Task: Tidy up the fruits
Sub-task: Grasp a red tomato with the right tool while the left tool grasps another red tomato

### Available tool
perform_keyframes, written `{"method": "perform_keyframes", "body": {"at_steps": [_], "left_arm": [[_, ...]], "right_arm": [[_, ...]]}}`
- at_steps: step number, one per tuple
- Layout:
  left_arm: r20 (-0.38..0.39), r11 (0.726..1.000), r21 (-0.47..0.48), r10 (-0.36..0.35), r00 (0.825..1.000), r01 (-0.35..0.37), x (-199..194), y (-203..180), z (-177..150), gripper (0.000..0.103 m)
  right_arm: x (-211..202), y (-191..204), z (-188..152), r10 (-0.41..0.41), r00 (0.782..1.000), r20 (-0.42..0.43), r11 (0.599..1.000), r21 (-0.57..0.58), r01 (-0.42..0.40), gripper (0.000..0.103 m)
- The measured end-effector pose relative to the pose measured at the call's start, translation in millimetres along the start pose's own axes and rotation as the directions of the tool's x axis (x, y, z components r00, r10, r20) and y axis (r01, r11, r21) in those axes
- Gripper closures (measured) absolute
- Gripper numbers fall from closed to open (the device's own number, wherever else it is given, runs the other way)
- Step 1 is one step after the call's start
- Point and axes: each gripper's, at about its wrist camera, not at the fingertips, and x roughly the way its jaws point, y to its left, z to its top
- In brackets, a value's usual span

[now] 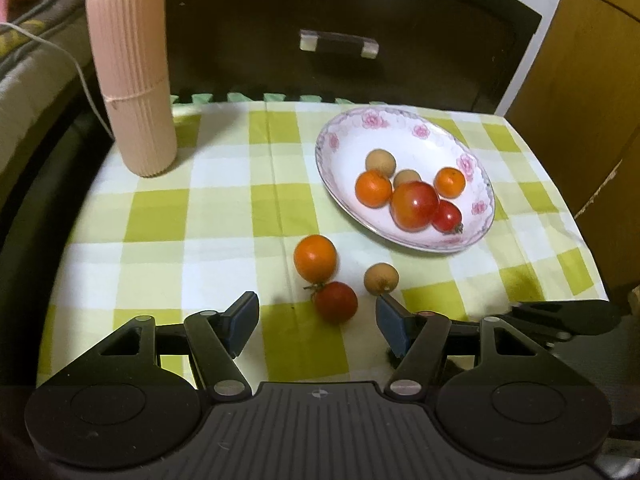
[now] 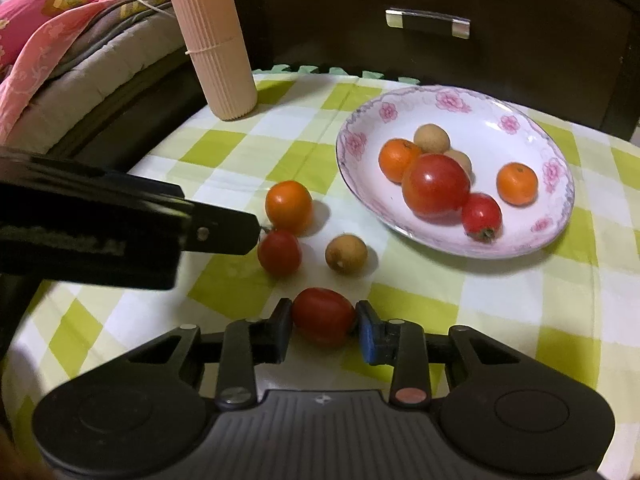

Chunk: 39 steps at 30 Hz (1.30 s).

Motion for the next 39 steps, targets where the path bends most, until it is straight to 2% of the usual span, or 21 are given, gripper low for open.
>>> {"method": "perform_keyframes", "body": {"at_steps": [5, 10, 12, 19, 28, 36, 39], "left_arm": [[-0.001, 0.999, 0.043, 0.021, 1.000, -0.021, 18, -11, -5, 0.034], [-0.010, 0.997, 0.058, 0.045, 0.999, -0.044, 39, -18, -12, 0.042], [0.012, 0.996, 0.066, 0.052, 0.999, -0.052, 41, -19, -13, 0.042], [0.020, 0.997, 0.057, 0.051, 0.998, -0.052, 41, -21, -10, 0.065], [-0.020, 0.995, 0.100, 0.026, 0.999, -0.024, 22, -26, -23, 0.067], [-0.097, 0.988, 0.155, 0.008, 0.995, 0.007, 1, -41, -63, 0.066], [-0.087, 0.983, 0.186, 0.008, 0.996, 0.008, -2, -48, -70, 0.065]], "right_arm": [[-15, -11, -17, -0.030, 0.999, -0.022, 0.999, 0.040, 0.031, 0.071], [-32, -30, -35, -0.039, 0.999, -0.023, 0.995, 0.091, 0.041, 0.071], [-36, -36, -38, -0.037, 0.999, -0.012, 0.994, 0.100, 0.038, 0.071], [-39, -43, -39, -0.045, 0.999, -0.001, 0.992, 0.121, 0.045, 0.071], [-43, -37, -39, -0.067, 0.998, 0.001, 0.992, 0.106, 0.067, 0.071], [-57, -32, -57, -0.092, 0.995, -0.028, 0.988, 0.118, 0.094, 0.071], [-60, -29, -67, -0.113, 0.993, -0.033, 0.988, 0.104, 0.116, 0.071]]}}
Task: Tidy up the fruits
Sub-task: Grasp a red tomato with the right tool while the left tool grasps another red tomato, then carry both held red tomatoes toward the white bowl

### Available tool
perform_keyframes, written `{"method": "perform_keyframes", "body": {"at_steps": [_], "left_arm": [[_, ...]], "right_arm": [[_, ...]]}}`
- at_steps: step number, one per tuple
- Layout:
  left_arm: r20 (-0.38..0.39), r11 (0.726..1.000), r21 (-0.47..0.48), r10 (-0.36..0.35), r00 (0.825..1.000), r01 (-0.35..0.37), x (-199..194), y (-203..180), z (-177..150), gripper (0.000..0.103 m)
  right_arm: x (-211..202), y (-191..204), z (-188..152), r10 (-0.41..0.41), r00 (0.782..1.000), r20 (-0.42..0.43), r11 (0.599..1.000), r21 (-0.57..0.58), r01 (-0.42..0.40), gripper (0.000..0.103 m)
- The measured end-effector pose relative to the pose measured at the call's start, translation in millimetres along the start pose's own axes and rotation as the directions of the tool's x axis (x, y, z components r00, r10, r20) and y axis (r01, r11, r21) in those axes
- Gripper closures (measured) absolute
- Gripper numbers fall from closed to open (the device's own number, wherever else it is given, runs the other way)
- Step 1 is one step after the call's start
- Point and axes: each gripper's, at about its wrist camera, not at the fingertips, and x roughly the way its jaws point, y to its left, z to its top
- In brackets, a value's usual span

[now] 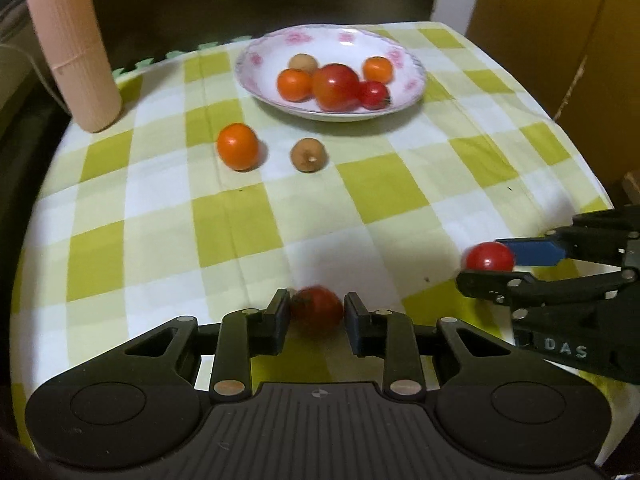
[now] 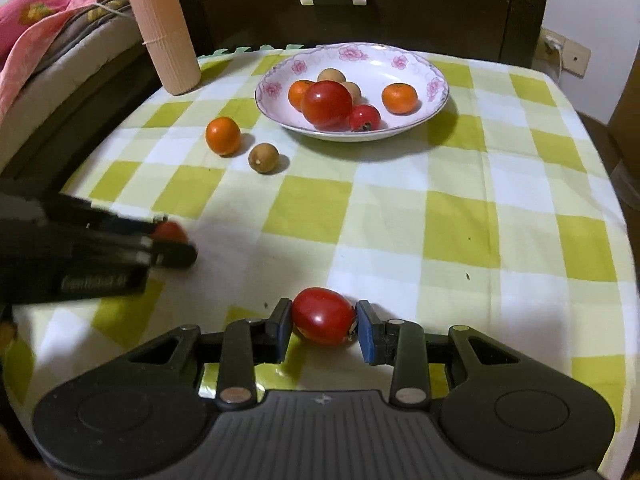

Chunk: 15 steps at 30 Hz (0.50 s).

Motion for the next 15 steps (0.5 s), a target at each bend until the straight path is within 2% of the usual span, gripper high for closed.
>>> {"method": "perform_keyframes", "body": {"at_steps": [3, 5, 7, 13, 15], "left_arm": [[0.006, 1.000, -0.007, -0.009, 1.000, 0.009, -1, 0, -2, 0.060], [0.005, 1.000, -0.008, 0.000, 1.000, 0.000, -2, 1, -3, 0.052], [0.000, 1.000, -0.023, 0.000, 1.000, 0.000, -3, 2, -4, 0.044], [-0.015, 1.000, -0.022, -0.002, 1.000, 0.002, -8, -2, -13, 0.036], [-0.017, 1.000, -0.012, 0.002, 1.000, -0.003, -9, -4, -17, 0.033]], "right_arm": [[-3, 2, -7, -0.005, 1.000, 0.002, 1.000, -0.012, 0.005, 0.071], [-4, 3, -10, -0.009, 1.000, 0.007, 1.000, -0.022, 0.010, 0.070], [-5, 4, -11, -0.004, 1.000, 0.006, 1.000, -0.023, 0.004, 0.064], [-6, 2, -11, 0.014, 1.000, -0.007, 1.000, -0.023, -0.014, 0.050], [-6, 1, -12, 0.008, 1.000, -0.003, 1.000, -0.027, -0.008, 0.049]]}}
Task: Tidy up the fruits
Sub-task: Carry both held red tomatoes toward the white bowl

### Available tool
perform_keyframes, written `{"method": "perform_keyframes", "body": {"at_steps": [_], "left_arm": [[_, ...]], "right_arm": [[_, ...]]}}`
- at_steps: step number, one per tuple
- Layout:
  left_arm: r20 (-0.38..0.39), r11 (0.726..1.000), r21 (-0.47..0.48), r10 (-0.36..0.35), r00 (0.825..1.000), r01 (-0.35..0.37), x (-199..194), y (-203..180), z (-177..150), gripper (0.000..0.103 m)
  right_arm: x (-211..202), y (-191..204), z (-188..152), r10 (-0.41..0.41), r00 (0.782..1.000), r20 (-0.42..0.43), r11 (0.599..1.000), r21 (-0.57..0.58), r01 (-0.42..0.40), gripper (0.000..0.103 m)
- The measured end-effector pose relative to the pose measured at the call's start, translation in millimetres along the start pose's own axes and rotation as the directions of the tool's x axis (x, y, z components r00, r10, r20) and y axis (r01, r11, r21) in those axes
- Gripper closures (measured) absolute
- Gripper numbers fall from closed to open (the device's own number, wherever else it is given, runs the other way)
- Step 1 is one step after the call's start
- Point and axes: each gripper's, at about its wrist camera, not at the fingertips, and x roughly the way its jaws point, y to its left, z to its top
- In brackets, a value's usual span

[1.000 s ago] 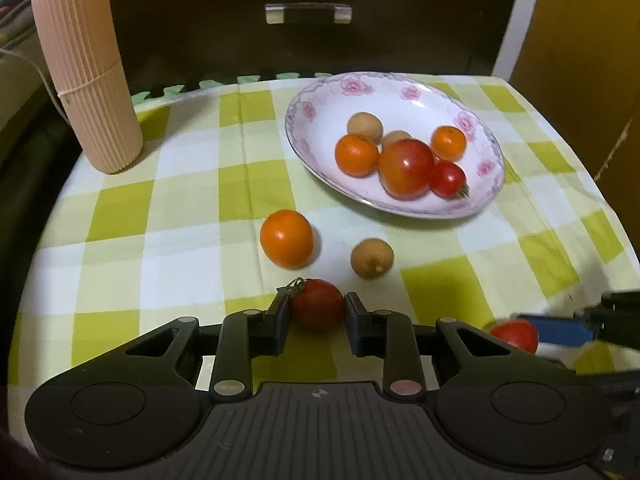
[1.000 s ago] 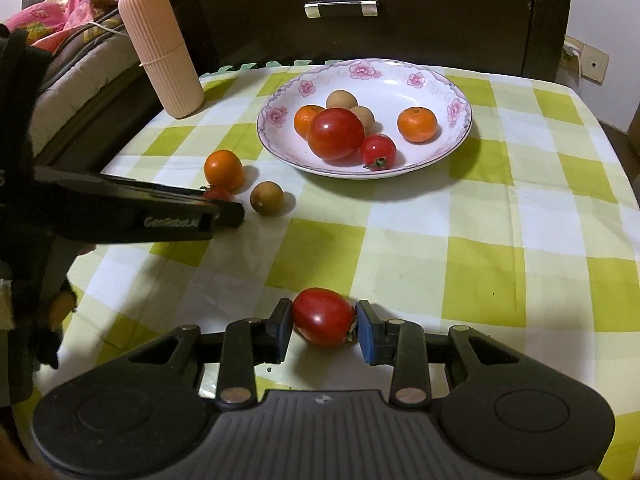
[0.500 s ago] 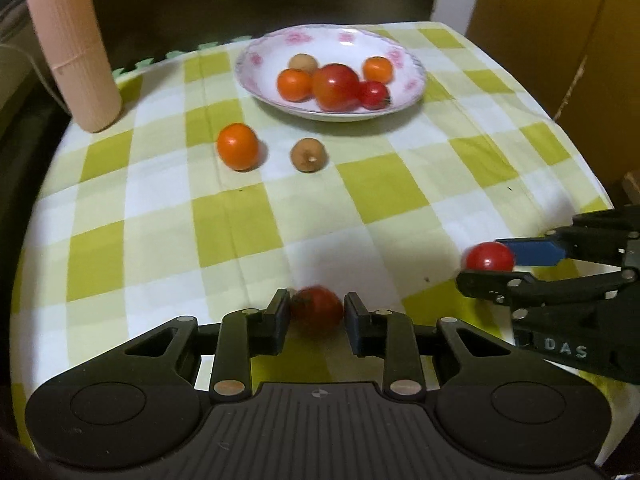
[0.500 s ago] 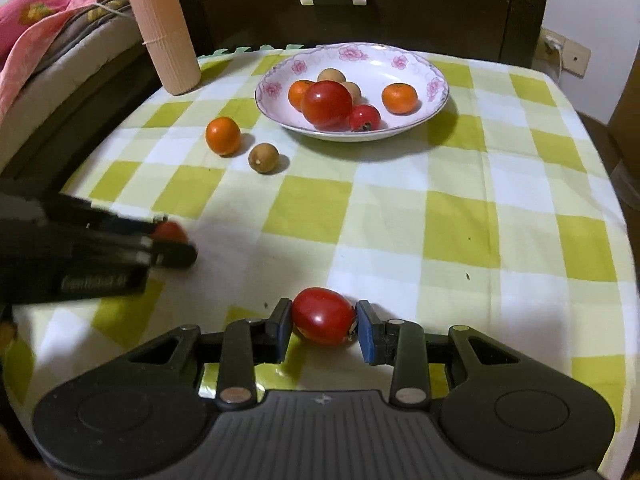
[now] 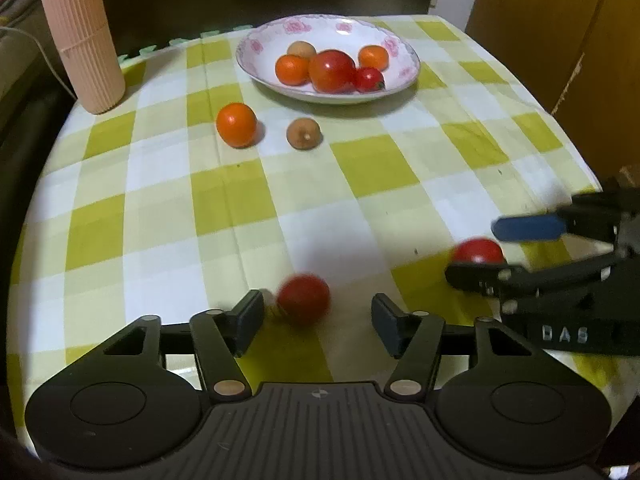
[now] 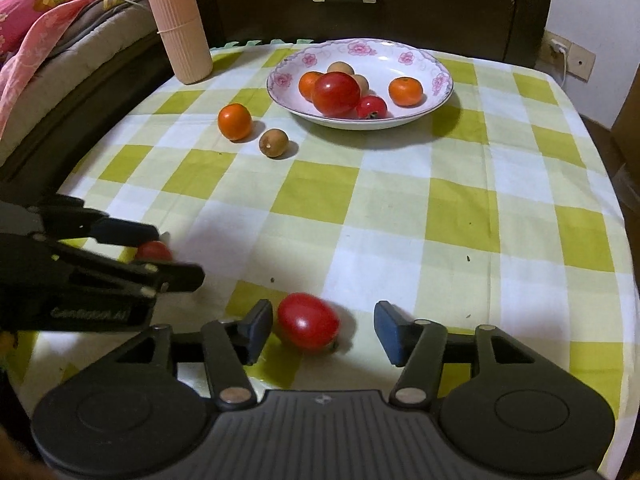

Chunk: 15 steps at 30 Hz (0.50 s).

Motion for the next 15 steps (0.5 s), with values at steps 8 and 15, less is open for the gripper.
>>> {"method": "perform_keyframes", "body": {"at_steps": [8, 15], "left_arm": [[0.004, 1.000, -0.018, 0.017, 1.000, -0.017, 2.4, 3.0, 4.0, 0.034], [-0.017, 0.998, -0.034, 0.046, 0.999, -0.047, 1.1, 5.5, 5.2, 0.052]], "right_arm": [[-3.2, 4.5, -3.2, 0.007, 1.000, -0.003, 1.000, -0.020, -0.007, 0.049], [-1.0, 10.0, -2.3, 0.016, 1.000, -0.012, 1.000, -0.025, -0.017, 0.057]]}}
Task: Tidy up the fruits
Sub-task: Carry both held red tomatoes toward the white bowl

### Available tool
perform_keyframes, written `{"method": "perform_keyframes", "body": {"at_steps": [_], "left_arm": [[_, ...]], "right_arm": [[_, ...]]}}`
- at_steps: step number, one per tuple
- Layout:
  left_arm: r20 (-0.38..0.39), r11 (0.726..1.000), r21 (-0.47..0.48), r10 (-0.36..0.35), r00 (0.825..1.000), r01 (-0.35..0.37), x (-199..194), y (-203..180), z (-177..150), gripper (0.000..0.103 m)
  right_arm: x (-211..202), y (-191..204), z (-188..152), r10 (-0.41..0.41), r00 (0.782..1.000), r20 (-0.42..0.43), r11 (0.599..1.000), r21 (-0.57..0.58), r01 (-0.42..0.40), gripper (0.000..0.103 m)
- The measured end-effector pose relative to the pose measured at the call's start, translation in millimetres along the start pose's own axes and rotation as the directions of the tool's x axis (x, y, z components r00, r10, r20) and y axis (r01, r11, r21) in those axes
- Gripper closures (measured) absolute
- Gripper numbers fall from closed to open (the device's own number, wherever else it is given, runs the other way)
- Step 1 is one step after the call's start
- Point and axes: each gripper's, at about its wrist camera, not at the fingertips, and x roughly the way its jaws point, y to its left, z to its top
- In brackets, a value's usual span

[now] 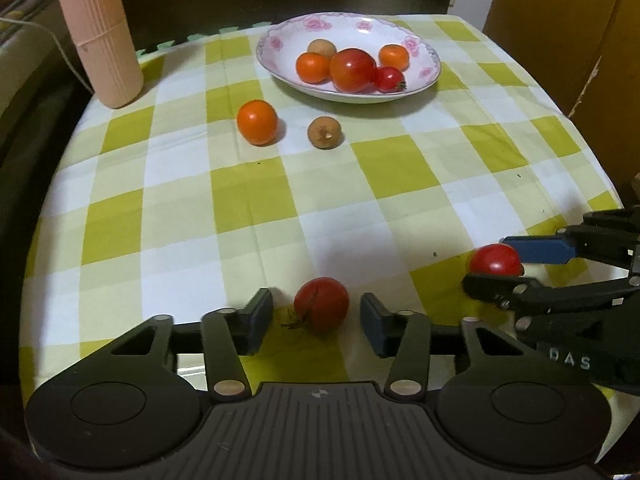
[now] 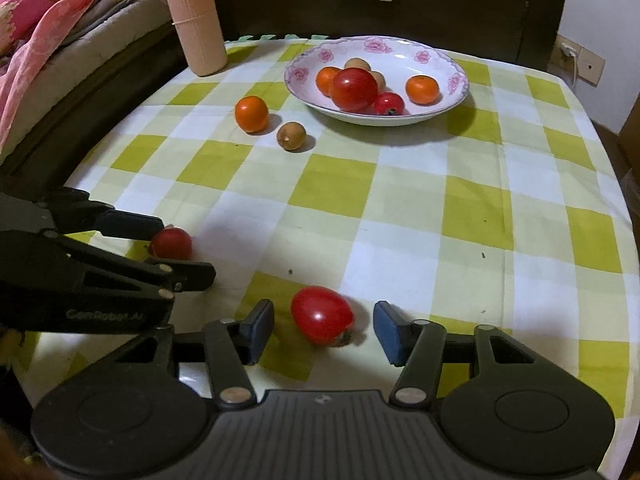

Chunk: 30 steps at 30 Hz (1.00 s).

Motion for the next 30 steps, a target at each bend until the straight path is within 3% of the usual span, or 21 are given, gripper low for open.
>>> {"method": "perform_keyframes", "body": {"at_steps": [4, 7, 24, 30], "left_arm": [[-0.011, 1.000, -0.015, 0.007, 1.000, -0.007, -2, 0, 0, 0.061], [0.001, 1.000, -0.012, 0.020, 1.000, -0.020, -3, -1, -1, 0.066], [0.025, 0.999, 0.039, -0.008, 1.000, 0.007, -8, -6, -14, 0.062], [0.024, 0.999, 0.046, -0.004, 1.000, 0.003, -11, -8, -15, 0.068]], "right_arm": [[-1, 0, -1, -0.016, 1.000, -0.002, 1.000, 0.010, 0.016, 0.071], [-4, -2, -2, -0.023, 1.000, -0.006, 0.999, 0.031, 0.024, 0.071], [-19, 5, 5, -0.062, 0.998, 0.032, 0.996, 0.068, 0.060, 0.071], [-18, 7, 5, -0.069, 0.997, 0.029, 0.995, 0.074, 0.067, 0.071]]}}
